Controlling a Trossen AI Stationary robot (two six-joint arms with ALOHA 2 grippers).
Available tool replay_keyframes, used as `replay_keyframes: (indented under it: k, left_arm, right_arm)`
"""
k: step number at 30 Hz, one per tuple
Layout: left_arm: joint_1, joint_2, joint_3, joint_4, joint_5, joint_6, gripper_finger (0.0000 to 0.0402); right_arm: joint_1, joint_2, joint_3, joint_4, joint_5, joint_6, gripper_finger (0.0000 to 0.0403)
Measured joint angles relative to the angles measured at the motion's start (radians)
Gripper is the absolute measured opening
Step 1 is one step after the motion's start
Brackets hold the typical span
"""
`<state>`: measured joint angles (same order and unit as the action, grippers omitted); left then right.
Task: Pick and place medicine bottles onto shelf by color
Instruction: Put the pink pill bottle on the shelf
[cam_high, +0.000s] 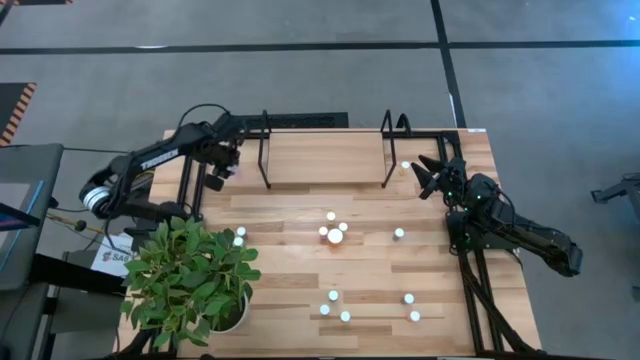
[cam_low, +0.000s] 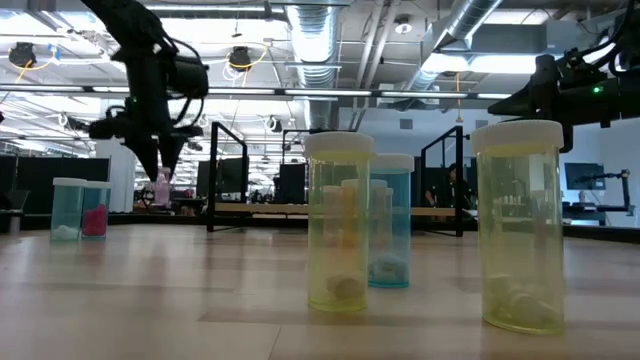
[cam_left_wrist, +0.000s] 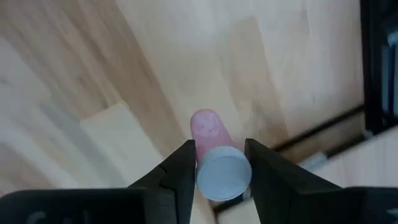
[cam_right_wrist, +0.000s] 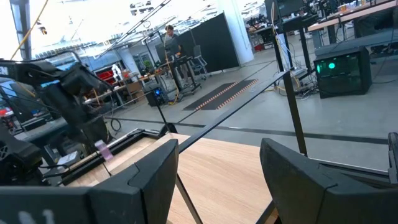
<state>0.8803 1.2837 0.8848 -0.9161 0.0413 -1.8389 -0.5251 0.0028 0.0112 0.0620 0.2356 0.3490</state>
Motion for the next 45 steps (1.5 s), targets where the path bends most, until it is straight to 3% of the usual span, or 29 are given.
replay_keyframes:
  k: [6,13,21,27,35,40,45]
  left_arm:
    - [-0.016,-0.097,0.0,-0.143,0.114,0.058,0.0112]
    - [-0.129,-0.154,0.0,-0.236,0.134,0.087,0.0112]
    - [-0.358,-0.158,0.0,-0.182,0.124,0.021,0.0112]
    - [-0.59,-0.149,0.0,0.014,0.042,-0.133,0.0112]
    - [-0.828,0.003,0.004,0.197,0.016,-0.351,0.0112]
    - [-0.874,0.13,0.081,0.206,0.026,-0.372,0.0112]
    - [-0.87,0.227,0.175,0.156,0.007,-0.282,0.0112]
  right_arm:
    - [0.0,0.0,0.0,0.0,0.0,0.0,0.0249]
    - [0.0,0.0,0.0,0.0,0.0,0.0,0.0249]
    - [0.0,0.0,0.0,0.0,0.0,0.0,0.0249]
    - [0.0,0.0,0.0,0.0,0.0,0.0,0.0249]
    - [0.0,0.0,0.0,0.0,0.0,0.0,0.0249]
    - [0.0,0.0,0.0,0.0,0.0,0.0,0.0249]
    - [0.0,0.0,0.0,-0.001,0.0,0.0,0.0249]
